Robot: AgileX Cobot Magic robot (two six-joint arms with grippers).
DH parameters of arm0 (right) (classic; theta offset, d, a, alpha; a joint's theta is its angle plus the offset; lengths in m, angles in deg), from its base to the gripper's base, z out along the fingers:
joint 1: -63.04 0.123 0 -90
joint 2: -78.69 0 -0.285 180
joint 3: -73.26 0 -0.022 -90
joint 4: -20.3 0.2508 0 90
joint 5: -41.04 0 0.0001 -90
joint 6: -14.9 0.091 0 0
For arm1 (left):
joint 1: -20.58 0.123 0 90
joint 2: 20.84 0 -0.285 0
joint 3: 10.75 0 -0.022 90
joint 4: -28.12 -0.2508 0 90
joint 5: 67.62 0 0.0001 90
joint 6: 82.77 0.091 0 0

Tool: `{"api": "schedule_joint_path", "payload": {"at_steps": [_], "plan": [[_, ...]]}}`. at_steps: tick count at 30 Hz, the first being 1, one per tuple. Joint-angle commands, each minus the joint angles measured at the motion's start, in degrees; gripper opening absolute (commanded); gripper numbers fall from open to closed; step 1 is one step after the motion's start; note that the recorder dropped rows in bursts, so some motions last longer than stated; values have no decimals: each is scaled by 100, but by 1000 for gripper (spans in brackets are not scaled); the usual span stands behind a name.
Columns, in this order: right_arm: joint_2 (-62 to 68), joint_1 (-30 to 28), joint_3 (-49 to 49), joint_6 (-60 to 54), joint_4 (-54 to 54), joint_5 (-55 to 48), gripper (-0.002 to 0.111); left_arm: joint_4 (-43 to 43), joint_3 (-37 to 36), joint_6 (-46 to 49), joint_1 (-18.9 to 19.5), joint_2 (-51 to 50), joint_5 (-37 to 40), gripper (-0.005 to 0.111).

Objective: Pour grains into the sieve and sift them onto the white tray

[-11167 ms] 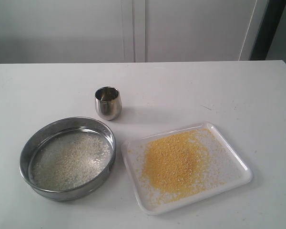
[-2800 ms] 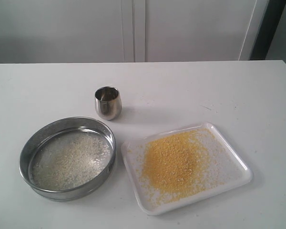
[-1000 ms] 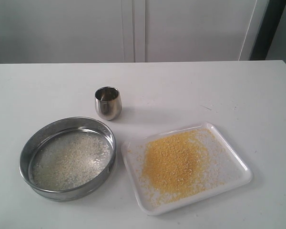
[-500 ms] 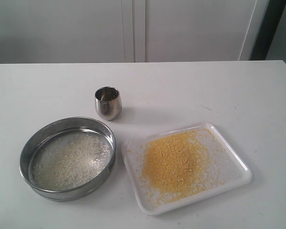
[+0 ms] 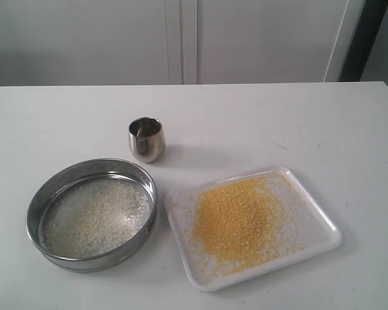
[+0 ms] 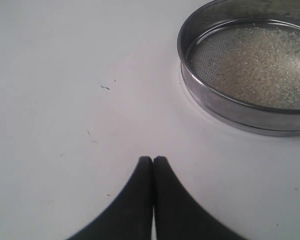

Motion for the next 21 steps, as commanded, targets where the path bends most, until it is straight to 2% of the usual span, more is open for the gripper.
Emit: {"api": "schedule_joint_path", "payload": {"at_steps": [1, 21], "plan": [[-34, -34, -28, -42, -63, 83, 0, 55, -26, -29, -9, 23, -26, 0], [-34, -34, -28, 82, -61, 83, 0, 55, -26, -29, -9, 23, -26, 0]]}}
